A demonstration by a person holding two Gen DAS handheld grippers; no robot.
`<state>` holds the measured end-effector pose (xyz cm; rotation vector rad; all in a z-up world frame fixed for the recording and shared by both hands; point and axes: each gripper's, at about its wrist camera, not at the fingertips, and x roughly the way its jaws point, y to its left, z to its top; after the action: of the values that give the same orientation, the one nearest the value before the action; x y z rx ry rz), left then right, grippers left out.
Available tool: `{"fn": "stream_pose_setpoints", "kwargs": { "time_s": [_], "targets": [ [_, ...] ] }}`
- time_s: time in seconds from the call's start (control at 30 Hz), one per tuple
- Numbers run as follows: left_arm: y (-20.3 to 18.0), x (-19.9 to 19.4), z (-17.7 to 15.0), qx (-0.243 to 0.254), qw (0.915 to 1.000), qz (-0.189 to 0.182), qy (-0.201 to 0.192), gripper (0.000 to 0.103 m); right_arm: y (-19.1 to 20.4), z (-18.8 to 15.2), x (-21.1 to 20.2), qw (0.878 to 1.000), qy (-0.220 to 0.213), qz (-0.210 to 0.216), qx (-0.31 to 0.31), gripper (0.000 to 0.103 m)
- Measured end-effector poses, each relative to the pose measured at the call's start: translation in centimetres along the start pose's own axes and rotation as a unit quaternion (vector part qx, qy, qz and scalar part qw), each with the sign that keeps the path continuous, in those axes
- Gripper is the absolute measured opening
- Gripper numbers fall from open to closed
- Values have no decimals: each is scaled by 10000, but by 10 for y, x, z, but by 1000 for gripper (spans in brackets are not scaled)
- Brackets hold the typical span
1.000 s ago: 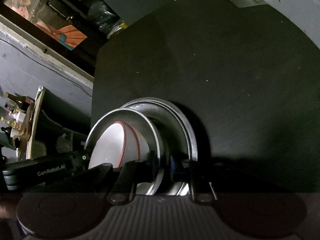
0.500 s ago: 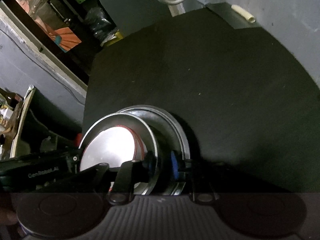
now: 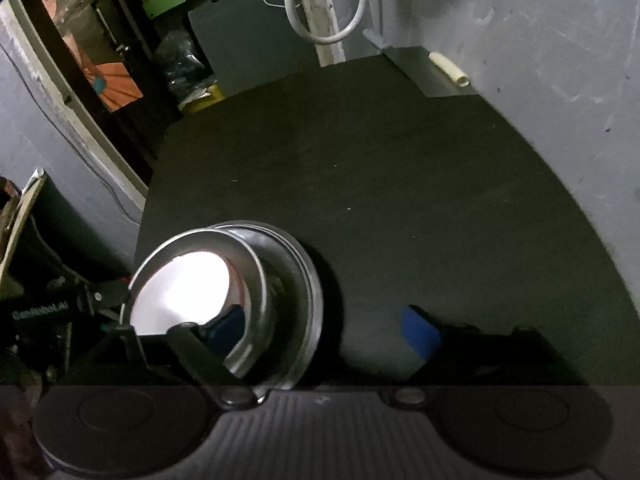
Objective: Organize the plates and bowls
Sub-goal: 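Open both grippers and lift them off the mixing bowl rim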
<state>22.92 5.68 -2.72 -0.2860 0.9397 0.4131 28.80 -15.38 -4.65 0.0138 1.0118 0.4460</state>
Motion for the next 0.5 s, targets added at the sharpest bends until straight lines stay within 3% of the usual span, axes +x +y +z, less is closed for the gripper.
{"fn": "stream_pose_setpoints", "kwargs": {
  "time_s": [0.27,0.5],
  "targets": [
    [2,-20,-13,-236,9993,260,-101,102,-12,-13,-18,9998,-178,-95,7,102],
    [2,-45,-28,-413,9986,147,-307,102,-24,-27,-47,9983,-571,-54,69,103]
  ]
}}
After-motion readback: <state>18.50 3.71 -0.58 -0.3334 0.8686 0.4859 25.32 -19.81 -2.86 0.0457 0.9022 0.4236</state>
